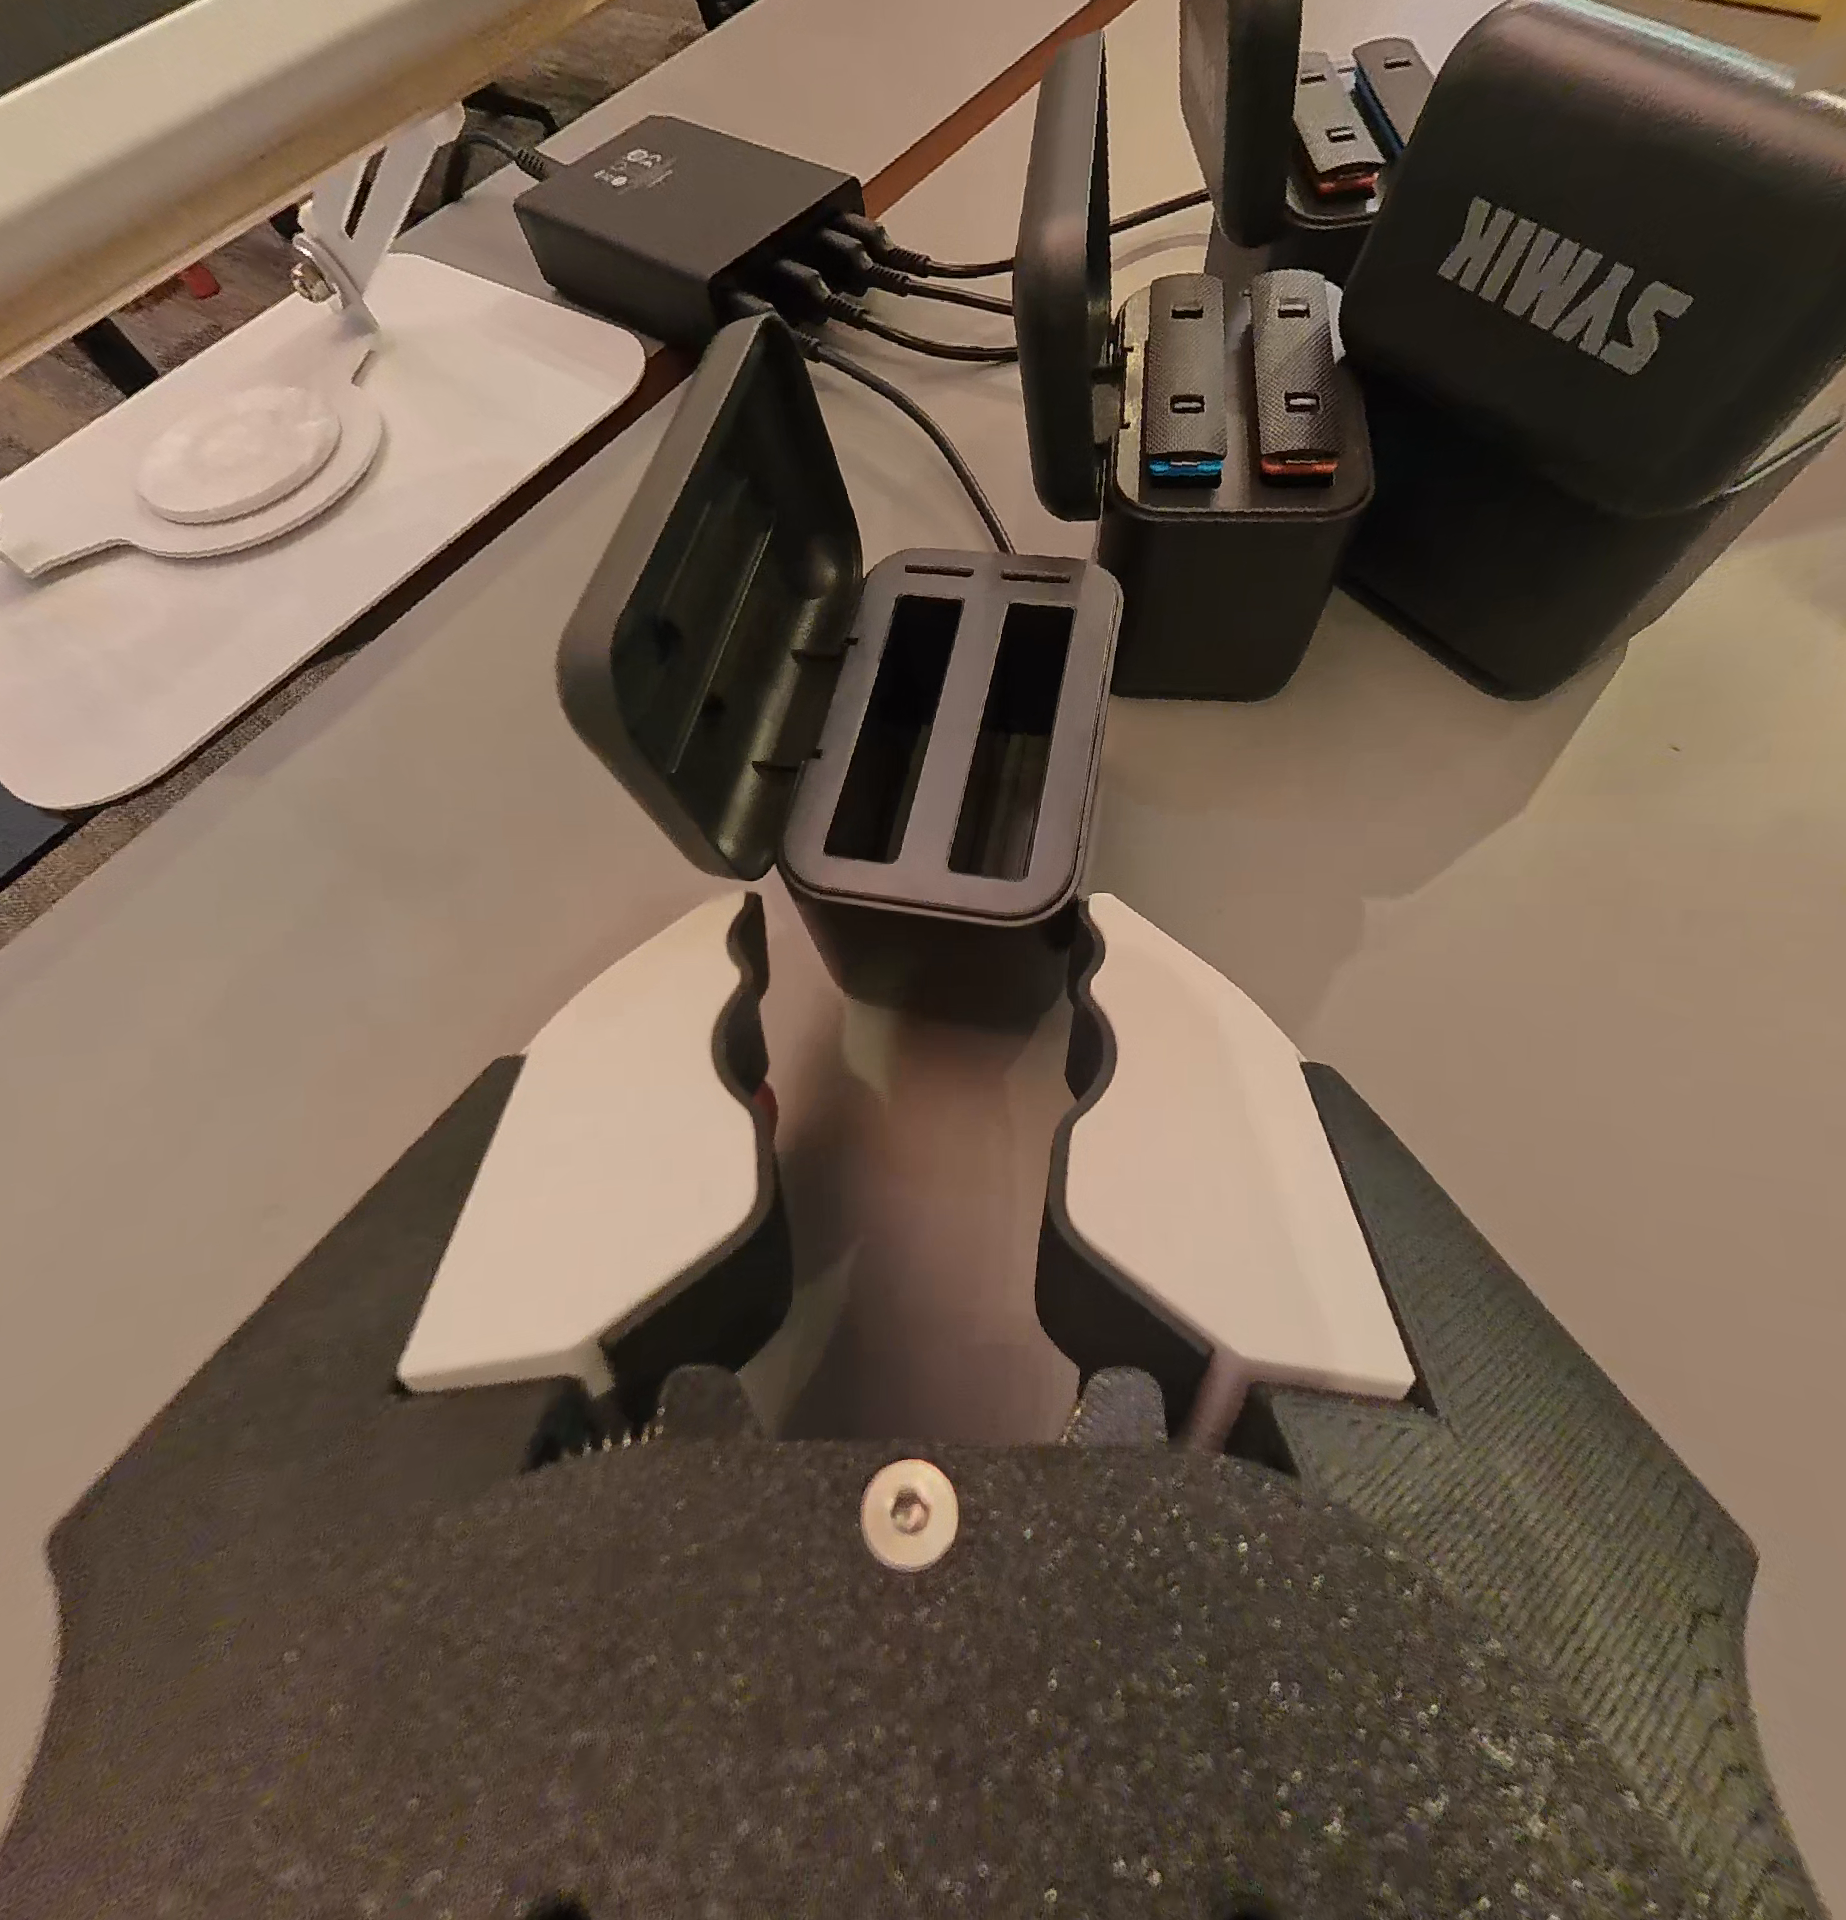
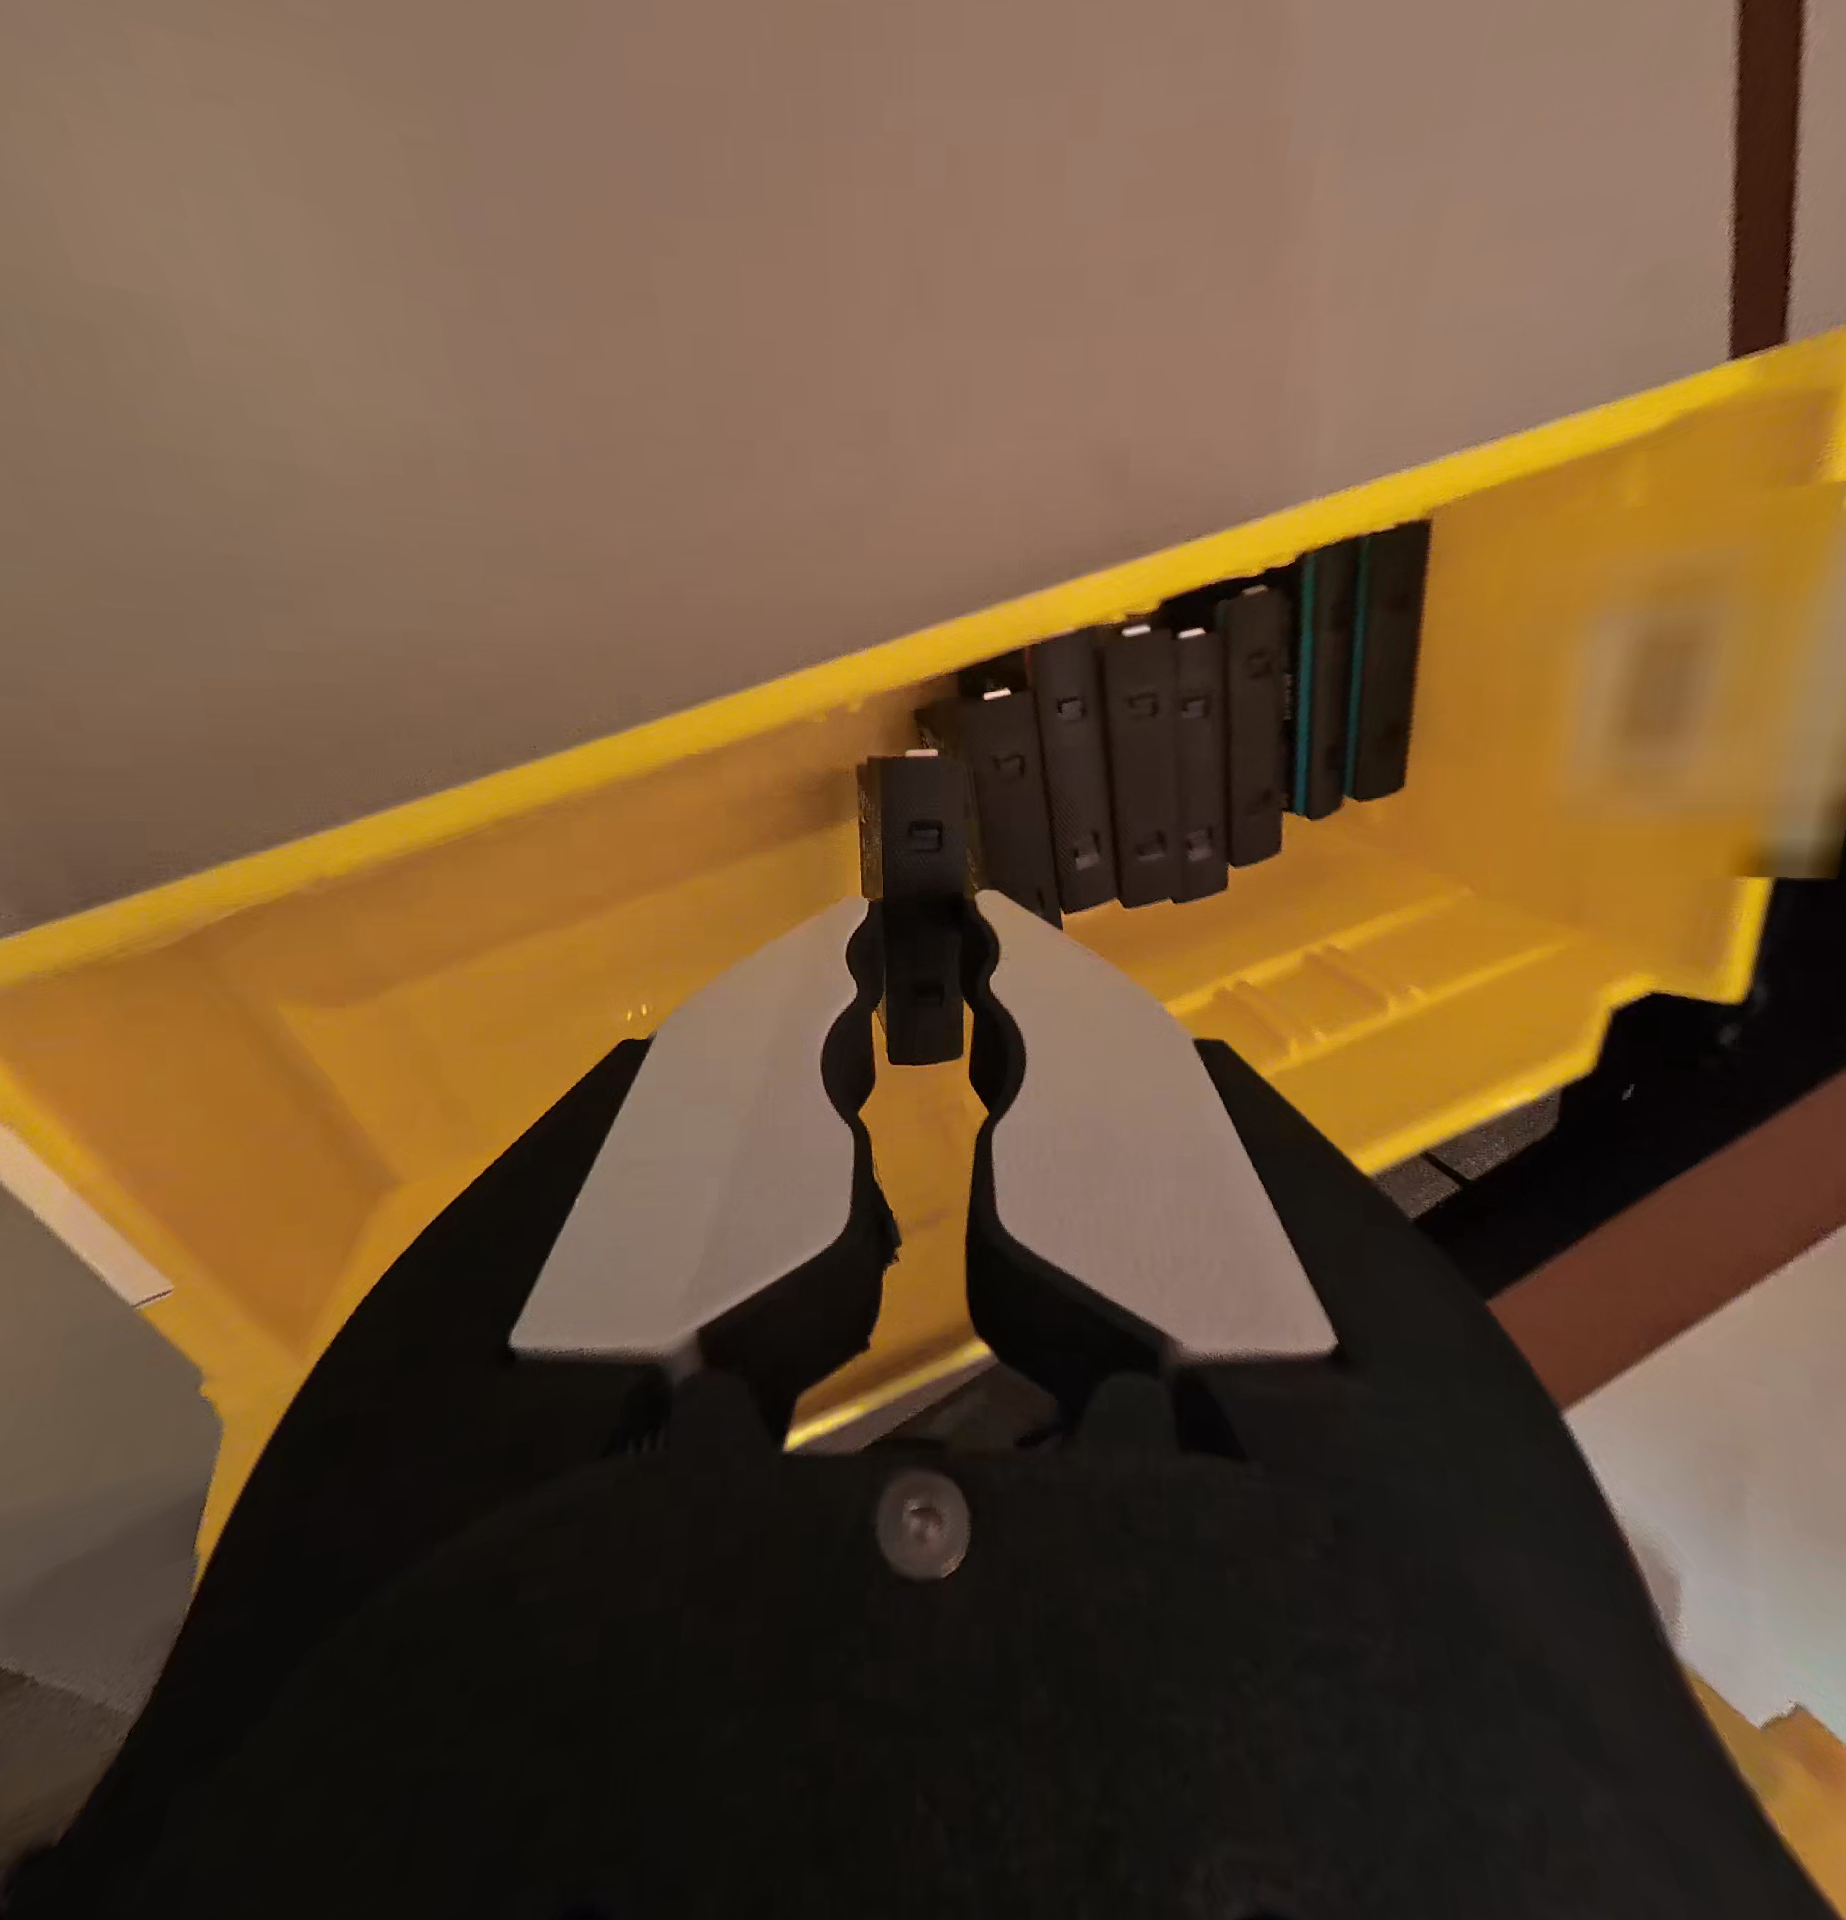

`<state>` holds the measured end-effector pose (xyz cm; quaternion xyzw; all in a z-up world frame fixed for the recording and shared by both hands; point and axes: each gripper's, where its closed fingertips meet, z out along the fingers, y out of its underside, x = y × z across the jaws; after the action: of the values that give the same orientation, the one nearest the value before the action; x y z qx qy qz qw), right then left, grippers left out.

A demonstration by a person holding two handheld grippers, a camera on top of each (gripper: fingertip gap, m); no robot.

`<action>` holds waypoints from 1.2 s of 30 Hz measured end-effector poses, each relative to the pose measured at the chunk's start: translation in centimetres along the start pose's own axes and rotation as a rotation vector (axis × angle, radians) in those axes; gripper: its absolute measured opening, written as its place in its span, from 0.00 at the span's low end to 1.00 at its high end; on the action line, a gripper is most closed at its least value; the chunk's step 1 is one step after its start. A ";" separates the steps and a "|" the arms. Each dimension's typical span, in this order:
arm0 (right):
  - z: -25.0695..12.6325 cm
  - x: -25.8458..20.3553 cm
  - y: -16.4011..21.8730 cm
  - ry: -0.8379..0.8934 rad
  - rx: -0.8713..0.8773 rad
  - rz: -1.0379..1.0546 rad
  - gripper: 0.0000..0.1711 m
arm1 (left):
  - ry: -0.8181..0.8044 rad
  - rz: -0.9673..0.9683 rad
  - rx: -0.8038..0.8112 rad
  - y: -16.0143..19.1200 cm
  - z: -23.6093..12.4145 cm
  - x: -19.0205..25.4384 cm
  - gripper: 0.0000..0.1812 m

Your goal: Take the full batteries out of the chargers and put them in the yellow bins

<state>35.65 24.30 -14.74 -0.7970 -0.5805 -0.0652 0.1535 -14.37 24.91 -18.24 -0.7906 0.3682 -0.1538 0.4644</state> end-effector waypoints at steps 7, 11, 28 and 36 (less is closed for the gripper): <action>2.4 0.3 -0.1 -0.003 -0.025 -0.037 0.08 | -0.002 -0.005 -0.010 0.0 0.2 0.1 0.30; 2.6 0.6 -0.2 0.009 -0.034 -0.058 0.08 | -0.003 -0.008 -0.017 0.1 0.3 0.1 0.30; -2.4 1.4 -0.4 0.137 0.113 0.069 0.13 | -0.073 -0.073 -0.036 1.1 0.0 -5.7 0.29; -6.1 -0.7 -0.2 0.189 0.237 0.123 0.14 | -0.064 -0.088 -0.040 1.3 0.8 -10.6 0.22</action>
<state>35.70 21.75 -9.19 -0.7976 -0.5173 -0.0612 0.3041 -21.69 32.65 -18.70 -0.8198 0.3210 -0.1414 0.4526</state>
